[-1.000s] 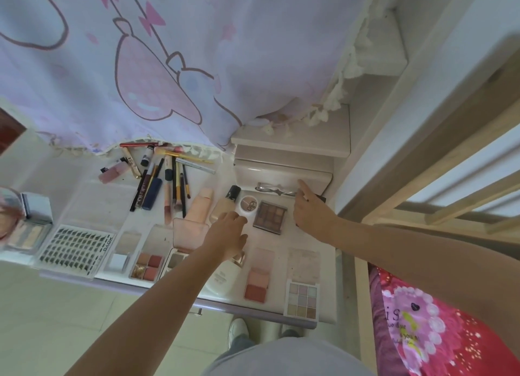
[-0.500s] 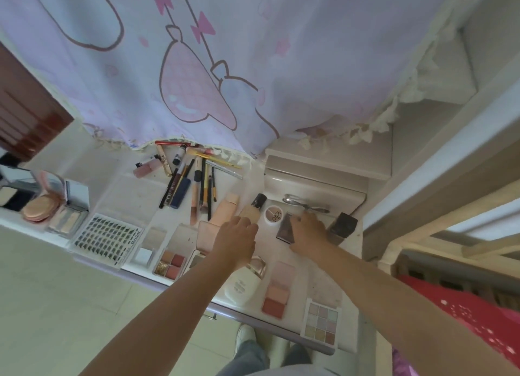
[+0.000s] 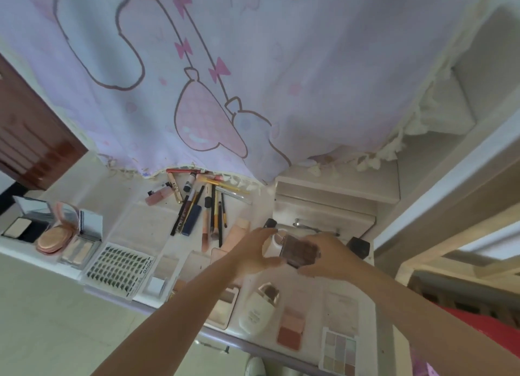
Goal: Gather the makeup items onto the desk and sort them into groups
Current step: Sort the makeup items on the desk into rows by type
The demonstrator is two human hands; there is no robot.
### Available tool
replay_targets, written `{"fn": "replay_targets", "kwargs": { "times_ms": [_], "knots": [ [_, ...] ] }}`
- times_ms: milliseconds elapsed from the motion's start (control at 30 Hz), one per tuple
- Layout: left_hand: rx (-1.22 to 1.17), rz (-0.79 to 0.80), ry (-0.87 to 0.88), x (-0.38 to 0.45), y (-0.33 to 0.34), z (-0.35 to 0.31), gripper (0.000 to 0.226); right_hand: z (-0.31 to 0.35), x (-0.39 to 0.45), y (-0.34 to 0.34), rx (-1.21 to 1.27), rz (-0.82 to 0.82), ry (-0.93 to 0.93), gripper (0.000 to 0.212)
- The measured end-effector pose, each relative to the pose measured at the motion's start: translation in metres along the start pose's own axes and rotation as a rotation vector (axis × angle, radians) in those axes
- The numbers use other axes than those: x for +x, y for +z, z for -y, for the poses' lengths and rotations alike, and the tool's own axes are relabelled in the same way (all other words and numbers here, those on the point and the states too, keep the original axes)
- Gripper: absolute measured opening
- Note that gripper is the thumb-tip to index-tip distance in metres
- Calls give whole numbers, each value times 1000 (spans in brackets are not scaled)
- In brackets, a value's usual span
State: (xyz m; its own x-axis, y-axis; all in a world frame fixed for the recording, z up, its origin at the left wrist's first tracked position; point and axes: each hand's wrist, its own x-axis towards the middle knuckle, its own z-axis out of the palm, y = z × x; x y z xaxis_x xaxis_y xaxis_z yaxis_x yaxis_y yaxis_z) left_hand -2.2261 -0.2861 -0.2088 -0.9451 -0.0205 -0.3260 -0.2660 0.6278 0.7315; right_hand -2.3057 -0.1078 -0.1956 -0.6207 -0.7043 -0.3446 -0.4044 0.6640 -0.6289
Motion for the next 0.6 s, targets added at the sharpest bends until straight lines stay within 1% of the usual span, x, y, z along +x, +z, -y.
{"fn": "replay_targets", "kwargs": {
  "times_ms": [67,100,233,300,367,400,467,500,600],
  "knots": [
    [-264,96,39,1,-11,-18,47,16,-15,-21,156,-13,-40,40],
    [-335,99,76,1,-17,-28,44,23,-21,-32,204,-30,-56,42],
    [-482,19,208,0,-44,-67,45,46,-39,-73,225,-121,-142,45],
    [-582,-38,271,-3,-58,-87,36,57,-45,-94,239,-123,-171,47],
    [-731,-77,287,-4,-70,-104,42,67,-52,-115,287,-116,-221,45],
    [-808,-75,303,-5,-76,-112,42,72,-56,-125,311,-117,-246,44],
    [-887,-48,378,-9,-85,-124,23,78,-62,-141,356,-154,-279,42],
    [-905,-40,407,-10,-88,-128,18,80,-63,-146,387,-185,-291,37],
    [-995,-7,445,-16,-94,-142,21,81,-64,-157,476,-303,-353,28]
  ]
}}
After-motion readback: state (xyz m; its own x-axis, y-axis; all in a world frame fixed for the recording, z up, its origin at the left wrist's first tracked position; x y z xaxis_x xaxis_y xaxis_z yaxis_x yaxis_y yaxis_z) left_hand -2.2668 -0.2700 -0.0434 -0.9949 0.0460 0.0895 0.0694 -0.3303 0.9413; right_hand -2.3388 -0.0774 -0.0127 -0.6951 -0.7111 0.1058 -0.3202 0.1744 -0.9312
